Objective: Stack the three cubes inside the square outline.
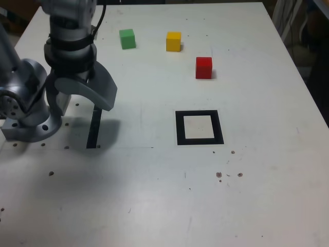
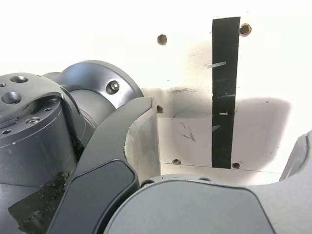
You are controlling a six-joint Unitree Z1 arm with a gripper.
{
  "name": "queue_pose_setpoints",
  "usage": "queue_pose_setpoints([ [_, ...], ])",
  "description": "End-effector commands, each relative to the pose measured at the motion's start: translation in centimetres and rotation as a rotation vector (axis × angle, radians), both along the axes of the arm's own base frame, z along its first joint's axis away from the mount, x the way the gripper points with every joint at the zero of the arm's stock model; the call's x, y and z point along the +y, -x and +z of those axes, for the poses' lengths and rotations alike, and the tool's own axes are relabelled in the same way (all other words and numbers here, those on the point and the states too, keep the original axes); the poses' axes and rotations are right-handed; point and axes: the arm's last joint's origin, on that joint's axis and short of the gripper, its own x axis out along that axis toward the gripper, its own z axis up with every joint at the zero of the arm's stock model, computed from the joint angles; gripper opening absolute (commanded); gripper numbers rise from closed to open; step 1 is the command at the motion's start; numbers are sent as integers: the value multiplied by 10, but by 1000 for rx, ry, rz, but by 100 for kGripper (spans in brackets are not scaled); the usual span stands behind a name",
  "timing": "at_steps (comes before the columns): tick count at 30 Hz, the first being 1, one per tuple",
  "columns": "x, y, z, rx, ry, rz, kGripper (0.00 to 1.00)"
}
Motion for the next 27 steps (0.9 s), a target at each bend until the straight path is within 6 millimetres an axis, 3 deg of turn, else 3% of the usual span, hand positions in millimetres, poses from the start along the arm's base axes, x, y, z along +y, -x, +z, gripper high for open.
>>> queue_pose_setpoints([
  [1, 0, 0, 2, -12, -2, 2, 99],
  [5, 0, -8, 7, -30, -2, 1, 98],
  [9, -2, -28, 22, -63, -20, -9, 98],
  [18, -4, -114, 85, -126, -85, -95, 98],
  [27, 37, -181, 109, -161, -127, -81, 98],
])
